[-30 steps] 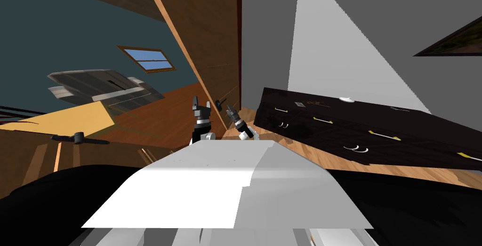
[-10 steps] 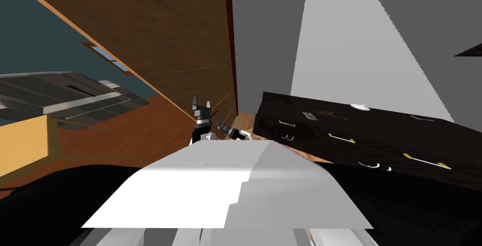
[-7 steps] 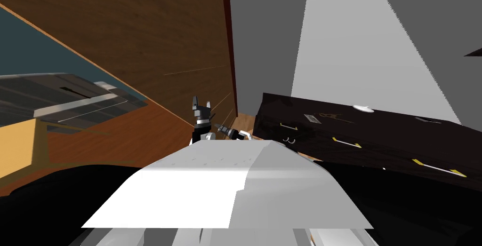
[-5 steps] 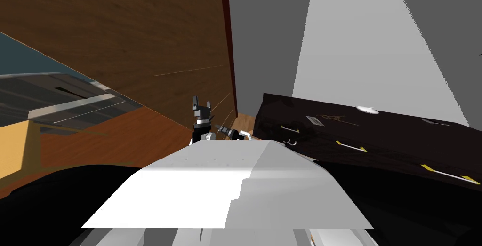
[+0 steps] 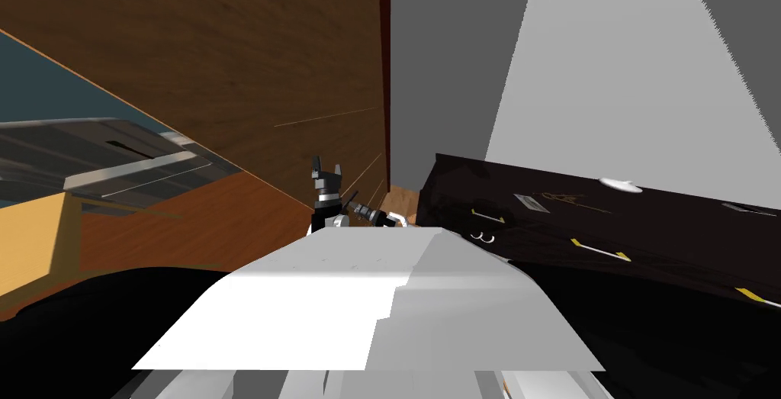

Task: Push the door open

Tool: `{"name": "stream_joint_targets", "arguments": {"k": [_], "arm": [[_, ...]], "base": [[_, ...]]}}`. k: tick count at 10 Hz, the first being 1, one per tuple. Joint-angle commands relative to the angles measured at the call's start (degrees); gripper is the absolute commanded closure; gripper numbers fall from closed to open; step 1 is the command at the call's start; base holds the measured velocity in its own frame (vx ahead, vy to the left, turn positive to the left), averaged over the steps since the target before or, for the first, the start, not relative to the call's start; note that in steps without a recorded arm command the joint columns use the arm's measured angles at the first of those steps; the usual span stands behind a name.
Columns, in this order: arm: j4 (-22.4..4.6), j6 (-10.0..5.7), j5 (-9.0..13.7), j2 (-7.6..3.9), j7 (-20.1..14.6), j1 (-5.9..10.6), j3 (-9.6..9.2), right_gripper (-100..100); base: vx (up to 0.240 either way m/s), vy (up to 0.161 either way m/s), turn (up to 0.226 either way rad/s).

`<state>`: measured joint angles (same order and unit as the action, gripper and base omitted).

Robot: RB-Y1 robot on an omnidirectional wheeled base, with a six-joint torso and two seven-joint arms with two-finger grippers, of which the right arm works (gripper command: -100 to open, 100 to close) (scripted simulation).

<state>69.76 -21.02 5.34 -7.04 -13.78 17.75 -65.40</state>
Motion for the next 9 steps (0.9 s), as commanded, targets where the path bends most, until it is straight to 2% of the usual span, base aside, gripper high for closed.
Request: {"name": "stream_joint_targets", "arguments": {"k": [1, 3, 4, 5, 9], "arm": [[-0.7, -0.27, -0.1, 0.43, 0.2, -0.25, 0.35, -100], [-1.5, -0.57, -0.2, 0.89, 0.5, -0.51, 0.72, -100], [-1.3, -0.52, -0.2, 0.81, 0.4, -0.45, 0.62, -100], [-1.3, -0.52, -0.2, 0.81, 0.4, -0.45, 0.62, 100], [-1.3, -0.52, -0.2, 0.81, 0.4, -0.45, 0.62, 100]], "base": [[0.099, 0.216, 0.056], [0.083, 0.178, 0.034], [0.037, 0.073, -0.003], [-0.008, -0.011, -0.002], [-0.008, -0.019, 0.001]]}}
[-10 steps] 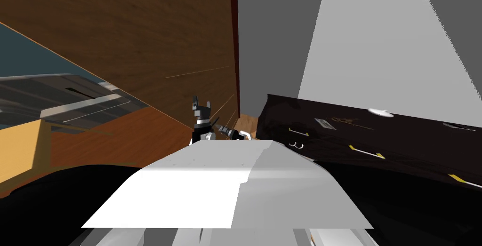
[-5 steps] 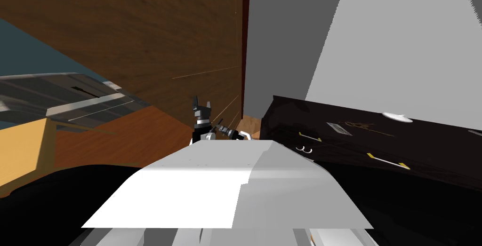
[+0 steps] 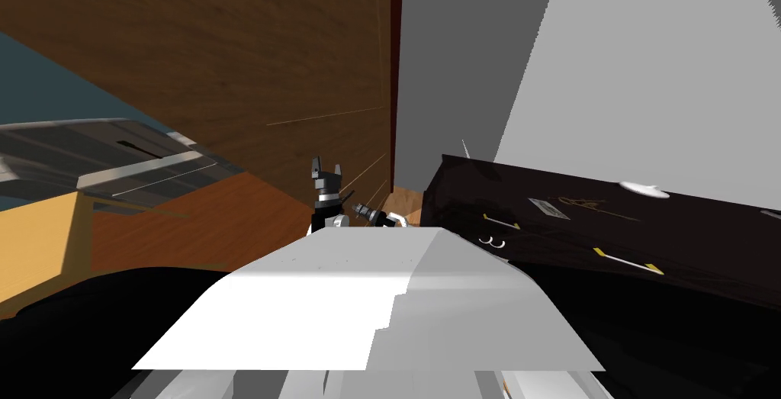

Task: Push the door open

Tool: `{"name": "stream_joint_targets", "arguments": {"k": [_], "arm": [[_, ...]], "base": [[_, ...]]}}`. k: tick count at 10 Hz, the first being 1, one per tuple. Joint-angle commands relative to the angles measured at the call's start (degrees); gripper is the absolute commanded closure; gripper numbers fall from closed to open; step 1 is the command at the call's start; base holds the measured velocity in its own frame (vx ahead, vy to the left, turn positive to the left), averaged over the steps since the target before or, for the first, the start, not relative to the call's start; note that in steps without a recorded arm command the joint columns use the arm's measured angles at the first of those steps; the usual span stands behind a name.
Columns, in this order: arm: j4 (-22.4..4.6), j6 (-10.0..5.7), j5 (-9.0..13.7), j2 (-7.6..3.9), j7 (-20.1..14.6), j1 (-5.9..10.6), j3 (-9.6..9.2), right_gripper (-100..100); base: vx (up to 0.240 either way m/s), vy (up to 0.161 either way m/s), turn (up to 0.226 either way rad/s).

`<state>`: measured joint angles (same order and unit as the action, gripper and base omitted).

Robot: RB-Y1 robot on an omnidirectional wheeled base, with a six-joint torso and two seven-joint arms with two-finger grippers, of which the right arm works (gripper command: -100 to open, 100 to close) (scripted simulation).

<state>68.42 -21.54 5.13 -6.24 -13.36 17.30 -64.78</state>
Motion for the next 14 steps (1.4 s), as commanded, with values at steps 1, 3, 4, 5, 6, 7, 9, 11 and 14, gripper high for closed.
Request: {"name": "stream_joint_targets", "arguments": {"k": [1, 3, 4, 5, 6, 7, 9, 11, 14], "arm": [[0.0, 0.00, 0.0, 0.01, 0.0, 0.00, 0.00, 100], [-1.0, 1.31, -0.1, 0.82, 0.7, 0.00, 2.81, -100], [-1.4, 1.85, -0.2, 1.21, 1.0, 0.01, 3.97, -100], [-1.1, 1.47, -0.1, 0.94, 0.6, 0.25, 3.29, -100], [-1.5, 1.66, -0.1, 1.11, 0.9, 0.19, 3.75, -100], [-1.7, 1.65, -0.2, 1.18, 0.9, 0.18, 3.84, -100], [-2.1, 1.60, -0.3, 1.47, 1.1, 0.17, 4.18, -100], [-2.7, 1.53, -0.4, 2.03, 1.3, 0.14, 4.64, -100], [-3.0, 1.53, -0.4, 2.47, 1.5, 0.04, 4.92, -100]], "base": [[0.000, 0.000, 0.000], [-0.161, -0.029, -0.104], [-0.214, -0.049, -0.076], [-0.096, -0.022, -0.013], [0.006, 0.091, 0.055], [0.061, 0.129, 0.018], [0.101, 0.149, 0.023], [0.093, 0.184, 0.037], [0.073, 0.150, 0.008]]}}
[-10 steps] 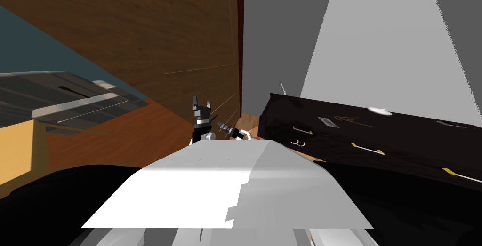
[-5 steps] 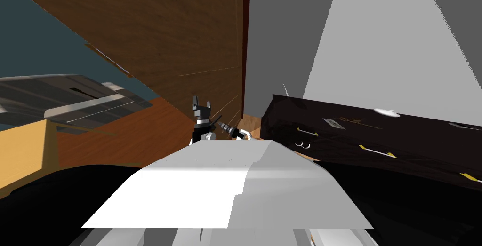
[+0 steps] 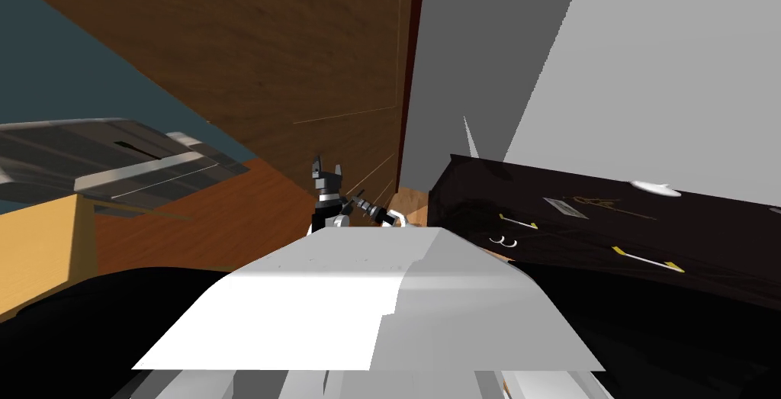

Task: Push the door open

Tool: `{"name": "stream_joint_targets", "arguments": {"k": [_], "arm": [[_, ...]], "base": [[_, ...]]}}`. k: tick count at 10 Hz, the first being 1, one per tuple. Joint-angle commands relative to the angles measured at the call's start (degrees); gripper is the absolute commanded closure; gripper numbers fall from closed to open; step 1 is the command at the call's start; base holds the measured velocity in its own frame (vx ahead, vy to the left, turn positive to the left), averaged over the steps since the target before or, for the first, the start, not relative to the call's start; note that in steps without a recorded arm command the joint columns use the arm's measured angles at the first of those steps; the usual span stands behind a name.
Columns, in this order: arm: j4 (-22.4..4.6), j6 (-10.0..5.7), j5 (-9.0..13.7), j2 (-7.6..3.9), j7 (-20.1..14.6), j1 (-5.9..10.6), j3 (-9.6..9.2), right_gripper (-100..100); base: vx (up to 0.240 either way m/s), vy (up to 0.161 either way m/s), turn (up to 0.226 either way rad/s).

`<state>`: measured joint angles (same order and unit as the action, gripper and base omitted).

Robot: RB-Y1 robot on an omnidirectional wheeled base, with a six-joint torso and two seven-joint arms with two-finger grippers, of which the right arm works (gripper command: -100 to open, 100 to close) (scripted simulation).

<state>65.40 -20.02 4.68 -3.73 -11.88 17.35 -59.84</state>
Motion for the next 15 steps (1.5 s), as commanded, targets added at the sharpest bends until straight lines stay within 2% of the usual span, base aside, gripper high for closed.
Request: {"name": "stream_joint_targets", "arguments": {"k": [1, 6, 7, 10, 11, 12, 15], "arm": [[0.0, 0.01, 0.0, -0.05, 0.0, 0.00, -0.02, 100], [0.0, 0.01, 0.0, -0.05, 0.0, 0.00, -0.02, 100], [-0.6, 0.29, -0.1, -0.21, 0.5, -0.21, 1.82, -100], [-1.5, 0.73, -0.2, 0.80, 1.4, -0.52, 4.73, -100], [-1.7, 0.47, -0.1, 0.65, 1.2, -0.33, 4.13, -100], [-2.2, 0.48, -0.2, 0.31, 1.4, -0.17, 4.60, -100], [-2.6, 0.53, -0.3, 0.41, 1.6, 0.01, 5.07, -100]], "base": [[-0.005, -0.011, 0.003], [-0.008, -0.015, 0.001], [-0.125, -0.006, -0.094], [-0.199, -0.005, -0.110], [-0.087, -0.004, -0.013], [0.031, 0.095, 0.044], [0.105, 0.144, 0.020]]}}
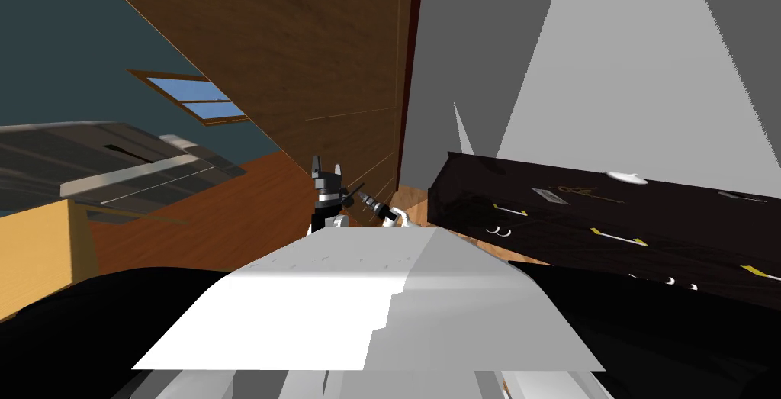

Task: Push the door open

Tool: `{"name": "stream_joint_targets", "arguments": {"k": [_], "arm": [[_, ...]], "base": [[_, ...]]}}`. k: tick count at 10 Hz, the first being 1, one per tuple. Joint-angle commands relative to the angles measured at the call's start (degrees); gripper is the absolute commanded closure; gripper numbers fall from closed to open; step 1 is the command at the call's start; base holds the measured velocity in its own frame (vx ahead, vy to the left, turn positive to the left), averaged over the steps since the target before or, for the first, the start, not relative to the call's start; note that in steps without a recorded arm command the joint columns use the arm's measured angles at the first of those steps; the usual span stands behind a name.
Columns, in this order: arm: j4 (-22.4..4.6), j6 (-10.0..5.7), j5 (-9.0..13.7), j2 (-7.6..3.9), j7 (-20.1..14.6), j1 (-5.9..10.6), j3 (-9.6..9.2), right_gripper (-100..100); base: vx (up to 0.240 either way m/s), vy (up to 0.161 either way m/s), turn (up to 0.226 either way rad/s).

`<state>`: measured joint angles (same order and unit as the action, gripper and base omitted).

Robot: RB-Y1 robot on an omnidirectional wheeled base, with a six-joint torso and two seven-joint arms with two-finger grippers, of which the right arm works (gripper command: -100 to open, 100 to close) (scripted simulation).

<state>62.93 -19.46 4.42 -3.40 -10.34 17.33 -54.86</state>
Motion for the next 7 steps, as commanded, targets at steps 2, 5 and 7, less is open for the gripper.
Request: {"name": "stream_joint_targets", "arguments": {"k": [2, 5, 7], "arm": [[-0.6, 0.04, -0.1, 0.79, 0.3, 0.21, 0.58, -100], [-0.6, 0.20, -0.2, 1.48, 0.4, 0.20, 0.82, -100], [-0.6, 0.20, -0.2, 1.48, 0.4, 0.20, 0.82, 100]], "base": [[0.099, 0.175, 0.029], [0.078, 0.118, 0.009], [-0.009, -0.017, 0.003]]}}
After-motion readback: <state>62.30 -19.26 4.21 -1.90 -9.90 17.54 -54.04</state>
